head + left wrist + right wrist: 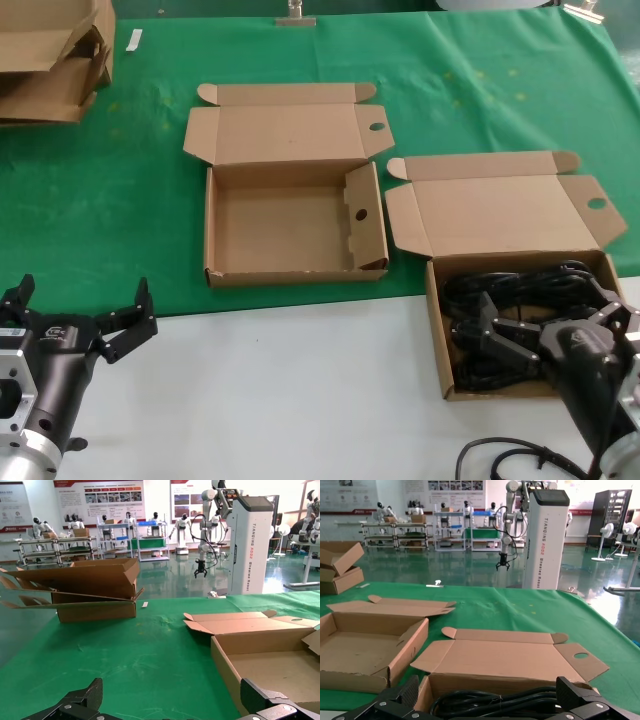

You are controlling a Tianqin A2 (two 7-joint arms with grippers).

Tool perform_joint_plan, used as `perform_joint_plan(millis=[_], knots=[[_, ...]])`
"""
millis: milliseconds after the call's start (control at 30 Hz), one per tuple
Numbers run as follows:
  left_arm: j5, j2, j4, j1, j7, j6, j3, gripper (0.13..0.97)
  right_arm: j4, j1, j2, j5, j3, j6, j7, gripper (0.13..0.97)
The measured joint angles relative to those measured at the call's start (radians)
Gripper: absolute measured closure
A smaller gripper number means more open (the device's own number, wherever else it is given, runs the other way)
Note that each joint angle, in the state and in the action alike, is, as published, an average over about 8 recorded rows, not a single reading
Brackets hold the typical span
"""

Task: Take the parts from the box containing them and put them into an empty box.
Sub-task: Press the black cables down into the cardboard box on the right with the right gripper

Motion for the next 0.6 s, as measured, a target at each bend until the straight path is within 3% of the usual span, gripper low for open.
perform_joint_plan(millis=[367,600], knots=[[0.0,0.0,0.0,0.0,0.0,0.0,0.0,0.132,0.011,-0.003,0.011,-0.004,-0.01,0.002,-0.005,0.129],[0.0,0.0,0.0,0.0,0.0,0.0,0.0,0.132,0.041,-0.006,0.087,0.043,-0.102,0.074,-0.054,0.129]])
